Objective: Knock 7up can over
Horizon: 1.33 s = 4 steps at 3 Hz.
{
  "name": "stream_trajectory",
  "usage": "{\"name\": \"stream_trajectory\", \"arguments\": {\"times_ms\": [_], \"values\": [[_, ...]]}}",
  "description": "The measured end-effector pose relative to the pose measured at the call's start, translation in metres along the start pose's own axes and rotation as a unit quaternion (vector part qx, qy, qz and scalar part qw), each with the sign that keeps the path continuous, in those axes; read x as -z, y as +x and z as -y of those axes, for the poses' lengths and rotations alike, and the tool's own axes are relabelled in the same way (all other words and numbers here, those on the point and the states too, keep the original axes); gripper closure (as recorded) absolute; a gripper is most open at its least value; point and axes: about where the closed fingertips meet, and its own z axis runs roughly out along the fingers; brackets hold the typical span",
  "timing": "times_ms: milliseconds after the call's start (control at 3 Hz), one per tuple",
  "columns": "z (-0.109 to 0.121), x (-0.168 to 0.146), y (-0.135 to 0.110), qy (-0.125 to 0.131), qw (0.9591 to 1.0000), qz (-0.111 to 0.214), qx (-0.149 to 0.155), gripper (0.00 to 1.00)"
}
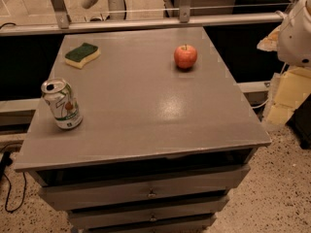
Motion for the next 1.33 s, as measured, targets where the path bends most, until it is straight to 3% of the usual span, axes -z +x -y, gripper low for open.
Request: {"name": "stream_trajectory", "arguments": {"times_ms": [333, 667, 1000, 1333], "values": [[0.0, 0.0, 0.0, 0.0, 1.0, 0.0, 0.0, 0.0], [0.003, -0.024, -0.021, -0.019, 0.9986, 0.049, 0.01, 0.0], [-0.002, -0.075, -0.08, -0.062, 0.9877, 0.136, 0.047, 0.0], [-0.021, -0.118, -0.156, -0.098, 0.9636, 0.233, 0.087, 0.0]]}}
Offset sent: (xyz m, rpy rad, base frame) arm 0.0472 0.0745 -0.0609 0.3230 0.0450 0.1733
